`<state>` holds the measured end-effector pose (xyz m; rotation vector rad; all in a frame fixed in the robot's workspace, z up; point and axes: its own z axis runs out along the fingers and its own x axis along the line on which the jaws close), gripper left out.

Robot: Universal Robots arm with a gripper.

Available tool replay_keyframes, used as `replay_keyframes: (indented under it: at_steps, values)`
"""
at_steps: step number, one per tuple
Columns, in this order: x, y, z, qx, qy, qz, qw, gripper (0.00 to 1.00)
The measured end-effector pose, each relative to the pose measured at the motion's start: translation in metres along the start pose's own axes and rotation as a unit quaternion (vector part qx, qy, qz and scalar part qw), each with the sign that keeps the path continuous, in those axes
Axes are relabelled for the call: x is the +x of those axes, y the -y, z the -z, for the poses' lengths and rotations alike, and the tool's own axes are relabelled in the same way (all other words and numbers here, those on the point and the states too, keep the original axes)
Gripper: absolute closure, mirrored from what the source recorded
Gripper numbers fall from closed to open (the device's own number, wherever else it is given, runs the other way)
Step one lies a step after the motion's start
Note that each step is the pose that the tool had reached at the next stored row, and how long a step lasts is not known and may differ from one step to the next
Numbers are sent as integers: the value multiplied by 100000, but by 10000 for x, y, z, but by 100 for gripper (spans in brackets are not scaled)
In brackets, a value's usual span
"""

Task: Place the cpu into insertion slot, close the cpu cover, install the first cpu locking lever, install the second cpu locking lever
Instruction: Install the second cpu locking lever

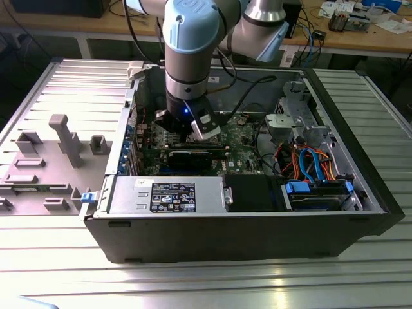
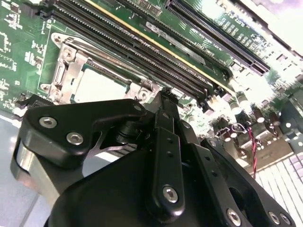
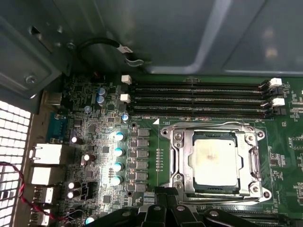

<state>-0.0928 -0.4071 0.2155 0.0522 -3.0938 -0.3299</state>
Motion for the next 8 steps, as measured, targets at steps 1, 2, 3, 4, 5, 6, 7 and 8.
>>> replay_keyframes:
  at_steps: [1,2,3,4,5,6,7,8]
  values:
    - [1,-5,24,-1,-16,-5,100000,89]
    - [0,-6,26,-15,-14,-2,100000,89]
    - [0,-6,26,-18,-13,-3,100000,89]
    - [1,-6,27,-13,-20,-4,100000,89]
    - [1,-6,28,-5,-31,-6,100000,89]
    - [1,-6,28,-2,-39,-9,100000,89]
    - [1,-6,28,-4,-38,-10,100000,89]
    - [1,-6,28,-3,-41,-10,100000,89]
